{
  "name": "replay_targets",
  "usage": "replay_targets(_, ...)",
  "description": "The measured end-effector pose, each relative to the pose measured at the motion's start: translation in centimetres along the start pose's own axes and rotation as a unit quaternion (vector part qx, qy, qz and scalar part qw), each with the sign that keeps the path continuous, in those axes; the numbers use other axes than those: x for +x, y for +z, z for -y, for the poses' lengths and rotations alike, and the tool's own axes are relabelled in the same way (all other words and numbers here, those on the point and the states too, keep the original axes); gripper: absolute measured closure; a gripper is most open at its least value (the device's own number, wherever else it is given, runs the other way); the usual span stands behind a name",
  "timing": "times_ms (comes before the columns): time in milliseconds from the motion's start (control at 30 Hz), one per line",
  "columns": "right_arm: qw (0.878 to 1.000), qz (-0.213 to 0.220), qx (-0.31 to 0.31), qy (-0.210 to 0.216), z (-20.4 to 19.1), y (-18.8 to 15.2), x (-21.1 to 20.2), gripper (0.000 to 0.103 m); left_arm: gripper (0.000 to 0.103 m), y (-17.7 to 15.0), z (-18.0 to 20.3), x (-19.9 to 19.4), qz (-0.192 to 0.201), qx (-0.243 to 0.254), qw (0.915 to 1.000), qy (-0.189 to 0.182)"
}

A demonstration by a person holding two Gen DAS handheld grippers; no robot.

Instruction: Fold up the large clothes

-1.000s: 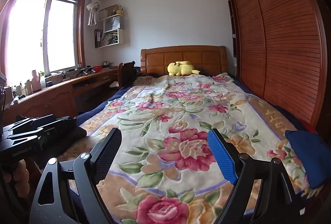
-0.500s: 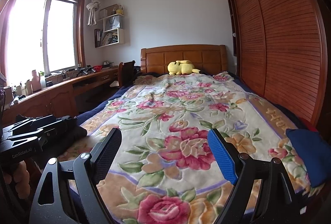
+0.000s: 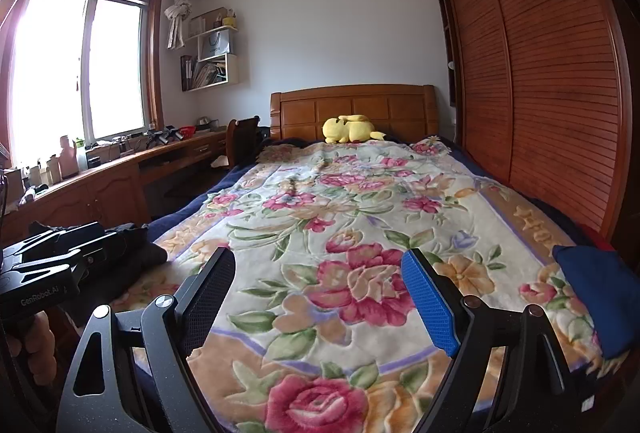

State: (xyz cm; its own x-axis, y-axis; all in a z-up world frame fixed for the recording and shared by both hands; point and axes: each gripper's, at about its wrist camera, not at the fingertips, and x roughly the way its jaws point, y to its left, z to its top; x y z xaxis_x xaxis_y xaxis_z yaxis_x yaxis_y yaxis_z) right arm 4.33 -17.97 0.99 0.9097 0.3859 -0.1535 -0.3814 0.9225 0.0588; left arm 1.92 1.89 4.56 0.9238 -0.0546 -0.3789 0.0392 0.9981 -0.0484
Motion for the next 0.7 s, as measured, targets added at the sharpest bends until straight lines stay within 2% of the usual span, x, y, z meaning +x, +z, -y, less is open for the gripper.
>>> replay_targets(700, 1.0, 0.0, 0.0, 0.0, 0.0, -0.13, 0.04, 0.017, 0.046, -0.26, -0.47, -0.38, 0.002, -0.001, 1.0, 0.004)
